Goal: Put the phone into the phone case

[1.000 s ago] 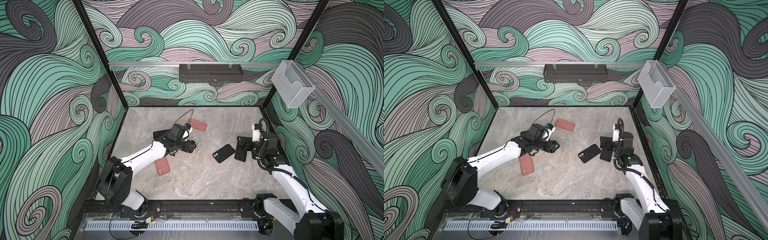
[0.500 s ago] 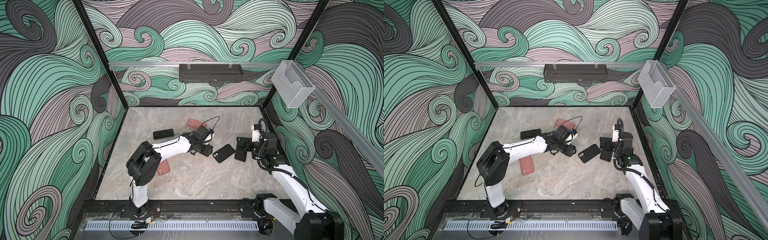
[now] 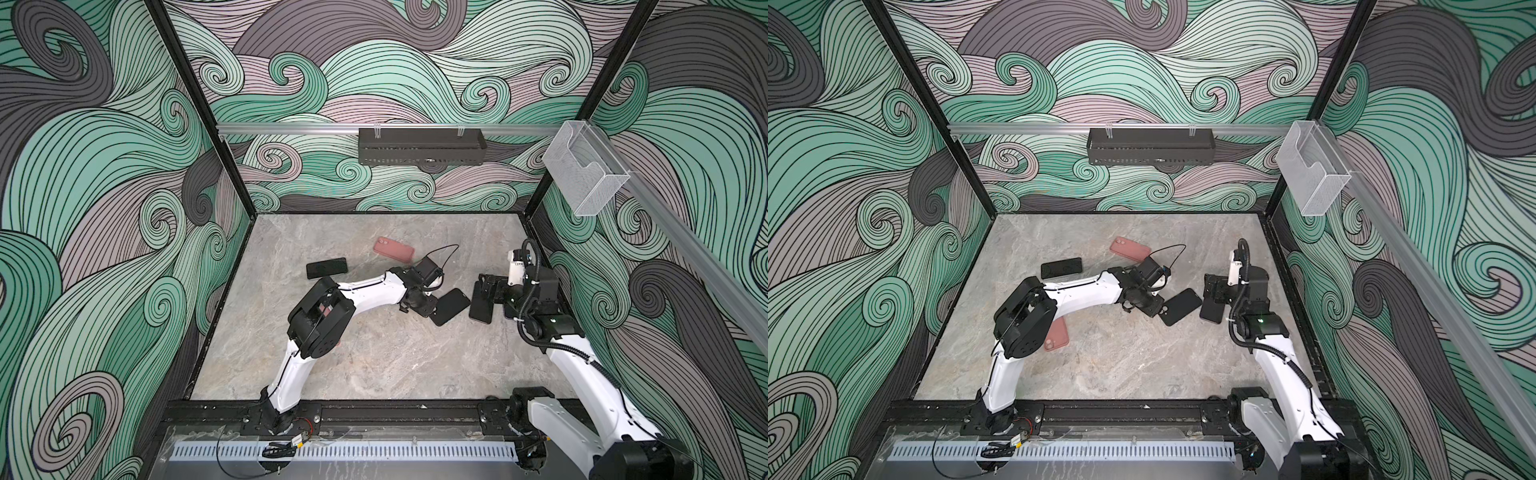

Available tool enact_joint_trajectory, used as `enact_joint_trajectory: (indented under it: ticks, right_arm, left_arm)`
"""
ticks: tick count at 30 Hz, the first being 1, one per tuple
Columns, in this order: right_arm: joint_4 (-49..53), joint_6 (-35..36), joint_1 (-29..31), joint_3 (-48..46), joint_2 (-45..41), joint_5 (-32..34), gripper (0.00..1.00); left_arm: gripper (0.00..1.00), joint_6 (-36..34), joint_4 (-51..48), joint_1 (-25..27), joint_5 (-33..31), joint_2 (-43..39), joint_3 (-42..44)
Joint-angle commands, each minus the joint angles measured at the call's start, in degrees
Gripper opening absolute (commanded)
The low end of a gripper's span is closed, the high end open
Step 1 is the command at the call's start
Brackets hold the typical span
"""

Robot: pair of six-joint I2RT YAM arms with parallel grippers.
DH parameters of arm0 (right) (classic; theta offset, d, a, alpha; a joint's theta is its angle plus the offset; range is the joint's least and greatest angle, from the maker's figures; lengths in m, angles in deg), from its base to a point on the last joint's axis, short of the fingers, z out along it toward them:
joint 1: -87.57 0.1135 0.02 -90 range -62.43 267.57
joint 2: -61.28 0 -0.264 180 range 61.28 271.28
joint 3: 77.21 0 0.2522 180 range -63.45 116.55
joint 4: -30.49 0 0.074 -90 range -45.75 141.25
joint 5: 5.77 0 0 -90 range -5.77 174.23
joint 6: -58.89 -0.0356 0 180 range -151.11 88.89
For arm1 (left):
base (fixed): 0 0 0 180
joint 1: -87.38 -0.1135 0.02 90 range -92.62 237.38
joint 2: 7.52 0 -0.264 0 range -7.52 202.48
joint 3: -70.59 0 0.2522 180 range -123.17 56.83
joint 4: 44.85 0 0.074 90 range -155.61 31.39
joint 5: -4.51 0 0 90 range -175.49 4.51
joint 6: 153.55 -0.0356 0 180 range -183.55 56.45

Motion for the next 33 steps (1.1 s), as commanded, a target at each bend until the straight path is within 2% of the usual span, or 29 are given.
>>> enact_joint_trajectory:
  ticks: [1, 10, 15, 21, 33]
  right_arm:
    - [0.8, -0.7, 0.3, 0.7, -0.5, 1.3, 0.98]
    - [0.9, -0.9, 0.3, 0.6, -0.7, 1.0, 0.98]
    - [1.1, -0.9, 0.3, 0.5, -1.0, 1.1, 0.98]
    - [1.0, -0.8, 0.4, 0.3, -1.1, 1.2, 0.98]
    - [0.9, -0.9, 0.4, 0.4, -0.5, 0.2, 0.98]
  left_arm:
    - [0.39, -0.5, -2.6, 0.5, -1.3, 1.5, -2.6]
    - [0.31, 0.3, -3.3, 0.6, -3.5, 5.2, -5.3]
    - [0.23, -0.1, -4.6, 0.5, -4.2, 6.4, -6.4]
    - [0.01, -4.8, -9.6, 0.4, -10.6, 4.4, -4.3]
    - [0.00, -17.7, -12.4, -2.5, -12.3, -1.3, 1.6]
